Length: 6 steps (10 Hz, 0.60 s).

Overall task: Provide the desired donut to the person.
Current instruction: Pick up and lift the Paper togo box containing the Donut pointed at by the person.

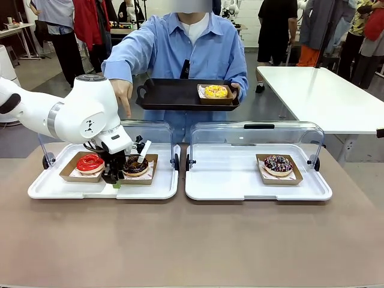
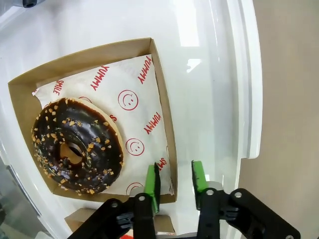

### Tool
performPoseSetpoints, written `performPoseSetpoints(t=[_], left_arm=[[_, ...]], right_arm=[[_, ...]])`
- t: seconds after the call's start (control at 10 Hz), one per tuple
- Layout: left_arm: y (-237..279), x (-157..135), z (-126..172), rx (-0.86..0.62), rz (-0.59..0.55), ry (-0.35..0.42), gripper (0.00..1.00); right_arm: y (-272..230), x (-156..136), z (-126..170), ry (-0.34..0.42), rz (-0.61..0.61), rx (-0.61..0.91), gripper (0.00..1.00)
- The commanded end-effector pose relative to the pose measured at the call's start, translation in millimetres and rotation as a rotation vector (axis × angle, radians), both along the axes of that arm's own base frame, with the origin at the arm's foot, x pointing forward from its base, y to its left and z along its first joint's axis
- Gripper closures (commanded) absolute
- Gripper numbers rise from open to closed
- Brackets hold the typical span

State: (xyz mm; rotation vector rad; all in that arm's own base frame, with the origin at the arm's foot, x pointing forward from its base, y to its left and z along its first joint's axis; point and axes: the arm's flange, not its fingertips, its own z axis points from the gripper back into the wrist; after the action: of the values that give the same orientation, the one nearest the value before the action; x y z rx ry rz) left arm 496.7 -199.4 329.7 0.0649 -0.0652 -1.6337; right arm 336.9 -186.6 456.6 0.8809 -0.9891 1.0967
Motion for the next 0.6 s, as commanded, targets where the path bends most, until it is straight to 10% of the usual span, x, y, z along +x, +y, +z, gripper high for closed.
performPoseSetpoints(t=[0.0,0.5], left_arm=[[0.6,4.8,0.7,-0.019,-0.007,0.008,0.99],[1.4,4.7,3.3,-0.010,-0.021,0.011,1.00]], right_arm=[[-1.4,-1.7,-0.9,-0.012,0.009,0.007,0.00],[-1.4,-1.7,-0.9,-0.012,0.009,0.007,0.00]])
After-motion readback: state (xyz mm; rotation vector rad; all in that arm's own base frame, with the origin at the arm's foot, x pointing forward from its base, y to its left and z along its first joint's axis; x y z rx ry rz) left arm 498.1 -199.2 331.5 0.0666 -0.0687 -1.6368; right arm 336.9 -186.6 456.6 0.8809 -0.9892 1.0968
